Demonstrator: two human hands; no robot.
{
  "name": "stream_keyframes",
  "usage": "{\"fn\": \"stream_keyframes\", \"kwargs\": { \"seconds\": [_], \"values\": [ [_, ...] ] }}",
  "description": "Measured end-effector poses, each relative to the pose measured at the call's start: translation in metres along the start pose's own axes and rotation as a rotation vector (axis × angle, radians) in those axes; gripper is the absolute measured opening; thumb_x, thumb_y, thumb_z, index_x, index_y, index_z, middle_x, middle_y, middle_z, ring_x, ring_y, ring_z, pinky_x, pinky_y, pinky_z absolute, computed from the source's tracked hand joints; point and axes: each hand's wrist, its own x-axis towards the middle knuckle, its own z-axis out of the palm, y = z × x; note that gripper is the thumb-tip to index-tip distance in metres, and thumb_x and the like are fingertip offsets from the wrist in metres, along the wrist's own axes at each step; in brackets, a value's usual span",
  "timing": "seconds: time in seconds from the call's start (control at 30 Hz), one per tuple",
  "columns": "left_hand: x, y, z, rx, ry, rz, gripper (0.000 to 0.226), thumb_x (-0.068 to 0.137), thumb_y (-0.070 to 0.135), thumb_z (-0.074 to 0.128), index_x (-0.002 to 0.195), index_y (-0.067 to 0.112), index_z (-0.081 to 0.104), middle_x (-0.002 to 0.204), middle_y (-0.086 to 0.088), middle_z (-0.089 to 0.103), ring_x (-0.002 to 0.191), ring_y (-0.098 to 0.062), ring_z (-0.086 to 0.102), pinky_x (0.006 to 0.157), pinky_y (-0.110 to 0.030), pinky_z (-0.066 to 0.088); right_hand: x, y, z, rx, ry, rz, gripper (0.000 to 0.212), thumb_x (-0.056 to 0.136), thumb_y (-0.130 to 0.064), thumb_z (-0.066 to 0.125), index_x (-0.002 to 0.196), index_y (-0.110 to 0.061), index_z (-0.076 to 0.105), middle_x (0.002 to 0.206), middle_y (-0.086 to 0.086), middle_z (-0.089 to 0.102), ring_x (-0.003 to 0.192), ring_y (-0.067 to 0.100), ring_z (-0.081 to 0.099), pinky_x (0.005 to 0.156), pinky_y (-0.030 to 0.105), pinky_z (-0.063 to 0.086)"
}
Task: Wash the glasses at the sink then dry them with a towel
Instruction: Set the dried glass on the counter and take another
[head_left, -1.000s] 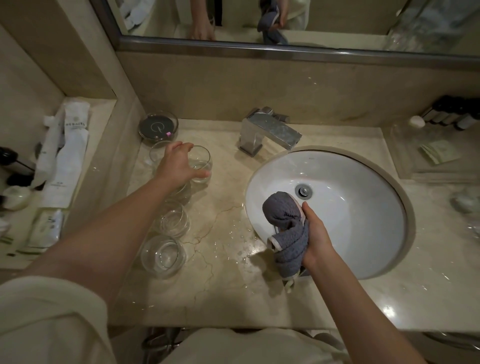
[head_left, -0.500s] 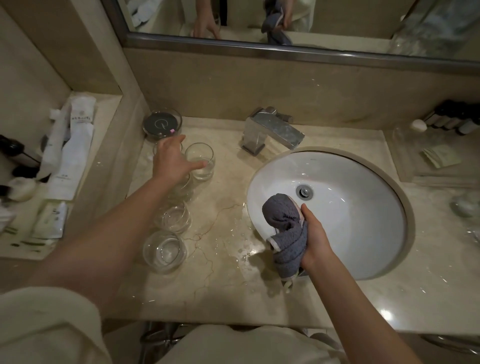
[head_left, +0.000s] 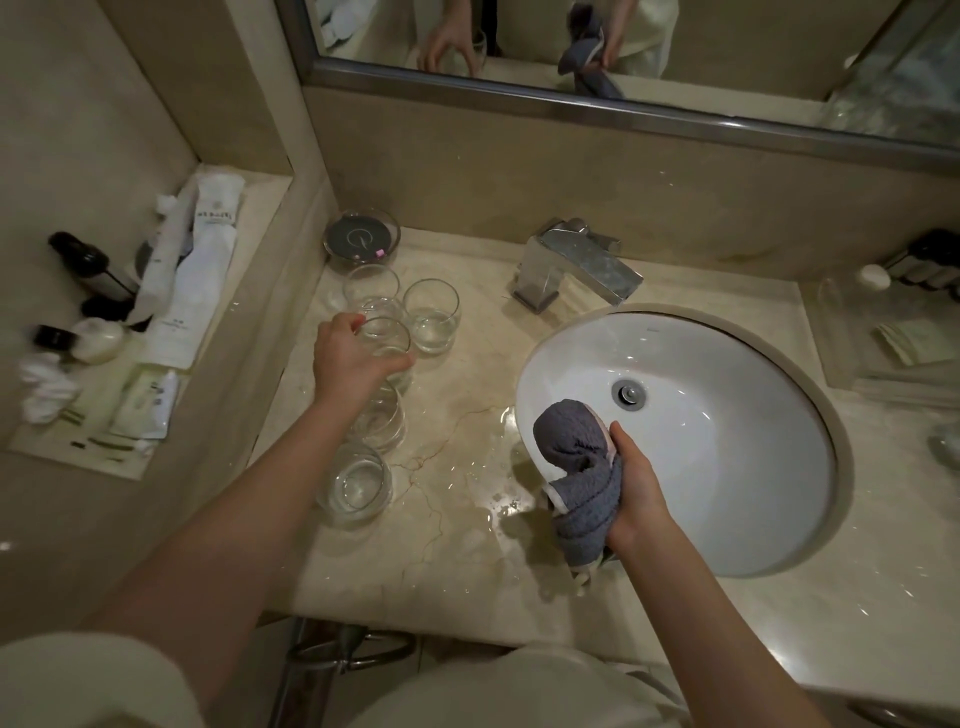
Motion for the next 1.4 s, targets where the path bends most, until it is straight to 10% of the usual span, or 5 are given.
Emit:
{"fn": "stream_keyframes", "kwargs": {
  "seconds": [0.3,0.57,0.77,1.4],
  "values": [
    [0.004,-0.005,-0.008,0.016,0.052,0.009,0.080,0.061,0.027,0.091,0.130,0.006,0.055,0.133,-0.012,0.053,0.119,-0.023,0.055,0.089,-0.024,0.040,0.003,0.000,-0.004,0.050,-0.031,0.002,0.064,0.101,-0.045,0.036,0.062,-0.017,0.079,0.077,0.008,0.075,0.064,0.020,0.071,0.066,0.030,0.056],
    [0.005,-0.010,-0.021,0.037,0.046,-0.009,0.083,0.061,0.030,0.091,0.131,0.004,0.054,0.132,-0.015,0.053,0.119,-0.027,0.055,0.091,-0.029,0.042,0.007,0.003,-0.007,0.000,-0.023,0.052,0.045,0.099,-0.047,0.039,0.098,-0.011,0.066,0.078,0.010,0.073,0.064,0.023,0.070,0.065,0.031,0.055],
    [-0.035,0.000,-0.029,0.061,-0.012,-0.093,0.117,0.057,0.046,0.090,0.148,0.006,0.027,0.151,-0.013,0.029,0.141,-0.028,0.029,0.113,-0.040,0.031,0.013,0.008,-0.008,0.035,-0.011,0.054,0.053,0.097,-0.047,0.046,0.134,-0.010,0.054,0.124,0.018,0.062,0.086,0.029,0.064,0.065,0.034,0.054],
    [-0.059,-0.035,-0.036,0.029,0.022,-0.078,0.086,0.056,0.028,0.094,0.128,0.004,0.054,0.128,-0.011,0.060,0.117,-0.026,0.058,0.095,-0.037,0.047,0.029,0.021,-0.018,0.014,0.020,0.068,0.063,0.093,-0.051,0.052,0.138,-0.007,0.050,0.132,0.020,0.058,0.088,0.029,0.065,0.065,0.031,0.054]
  ]
}}
